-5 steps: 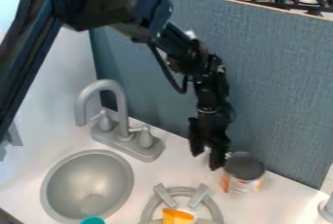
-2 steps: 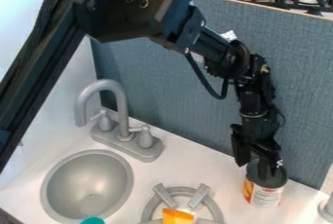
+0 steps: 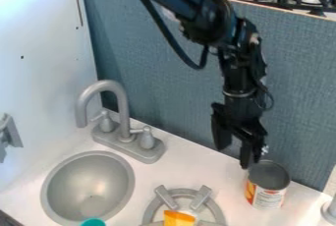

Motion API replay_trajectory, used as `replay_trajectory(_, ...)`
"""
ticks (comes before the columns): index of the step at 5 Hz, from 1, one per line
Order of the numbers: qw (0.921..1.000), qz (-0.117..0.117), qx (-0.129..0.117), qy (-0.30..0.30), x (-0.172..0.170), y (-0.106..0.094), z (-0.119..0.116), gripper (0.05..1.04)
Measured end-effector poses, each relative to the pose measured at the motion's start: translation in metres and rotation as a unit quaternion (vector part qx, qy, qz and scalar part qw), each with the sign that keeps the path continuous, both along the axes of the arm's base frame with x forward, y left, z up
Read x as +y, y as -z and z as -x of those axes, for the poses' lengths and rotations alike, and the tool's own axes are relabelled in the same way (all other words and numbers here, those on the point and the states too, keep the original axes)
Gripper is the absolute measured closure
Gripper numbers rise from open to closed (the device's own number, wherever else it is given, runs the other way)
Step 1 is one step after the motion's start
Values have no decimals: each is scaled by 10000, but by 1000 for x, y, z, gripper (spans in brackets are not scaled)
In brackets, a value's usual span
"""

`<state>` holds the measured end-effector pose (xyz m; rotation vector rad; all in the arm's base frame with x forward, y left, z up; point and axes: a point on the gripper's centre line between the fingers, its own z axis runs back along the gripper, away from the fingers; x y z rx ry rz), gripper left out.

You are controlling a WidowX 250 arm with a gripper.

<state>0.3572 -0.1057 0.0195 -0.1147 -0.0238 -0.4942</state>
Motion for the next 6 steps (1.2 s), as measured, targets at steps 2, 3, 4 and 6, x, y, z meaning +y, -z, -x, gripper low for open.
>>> replay_trajectory(2, 9987, -356, 140, -323, 26, -34, 63, 83)
replay_trajectory(3, 9988, -224, 348, -253, 24, -30, 93, 83)
replay_trajectory(4, 9990, -212, 341, -178, 21, -30, 94, 83)
replay_trajectory(6, 9991, -203, 335, -175, 20, -30, 94, 83)
